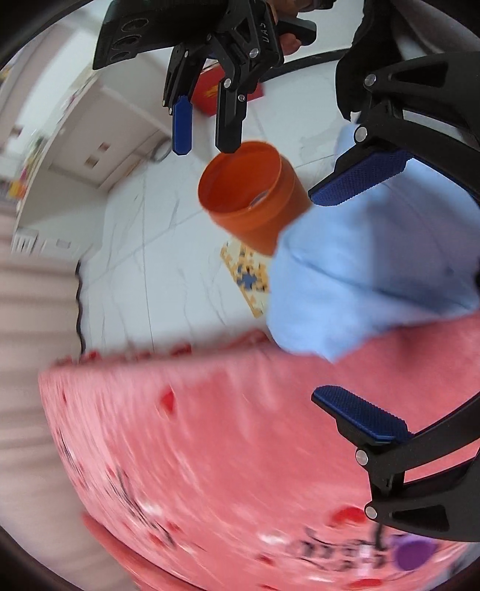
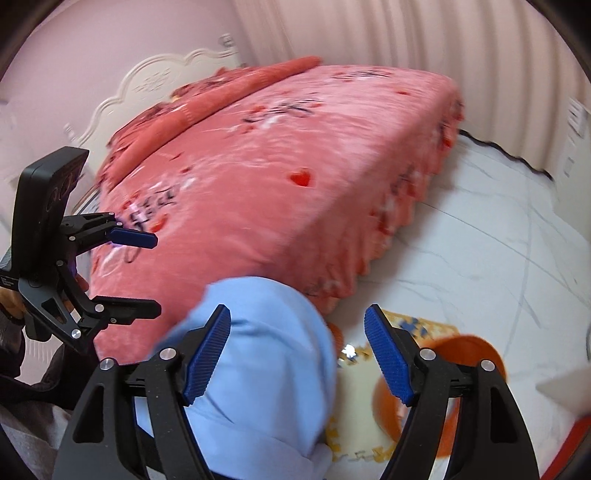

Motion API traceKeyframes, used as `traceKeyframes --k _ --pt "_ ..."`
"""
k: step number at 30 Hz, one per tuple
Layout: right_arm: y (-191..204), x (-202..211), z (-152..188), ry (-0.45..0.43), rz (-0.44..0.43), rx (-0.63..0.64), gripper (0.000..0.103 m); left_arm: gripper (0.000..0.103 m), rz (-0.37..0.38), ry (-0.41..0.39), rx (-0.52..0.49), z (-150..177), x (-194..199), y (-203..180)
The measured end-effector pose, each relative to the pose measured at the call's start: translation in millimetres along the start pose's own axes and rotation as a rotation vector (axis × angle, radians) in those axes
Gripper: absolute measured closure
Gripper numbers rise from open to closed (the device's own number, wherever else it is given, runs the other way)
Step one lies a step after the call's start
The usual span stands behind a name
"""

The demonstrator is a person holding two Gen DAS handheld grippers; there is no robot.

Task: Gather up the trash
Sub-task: 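Swing both tools back from the bucket to the bed, then grasp the purple silicone cup with the left gripper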

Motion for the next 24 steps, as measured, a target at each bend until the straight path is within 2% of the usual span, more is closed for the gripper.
traceKeyframes --k 14,18,24 --pt "146 -111 -65 0.099 -0.205 0.256 0.028 0.007 -0.187 0.028 0.378 112 48 155" --pt "179 -141 -77 0.127 -0.243 0.304 0.028 0.007 -0.219 0.04 0.439 137 54 188" --pt "214 -181 -91 0.168 -0.286 0.351 0.028 0.007 -0.243 0.05 0.498 158 54 232"
Point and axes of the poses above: each gripper's, at about its wrist camera, not at the fingertips, and x roughly against the way its jaws point, y to its left, z to its underside, the point moved 6 cm from there along -x, roughly the way its jaws point, and after that the axes turned 11 degrees about -z, right-handed, at the moved point
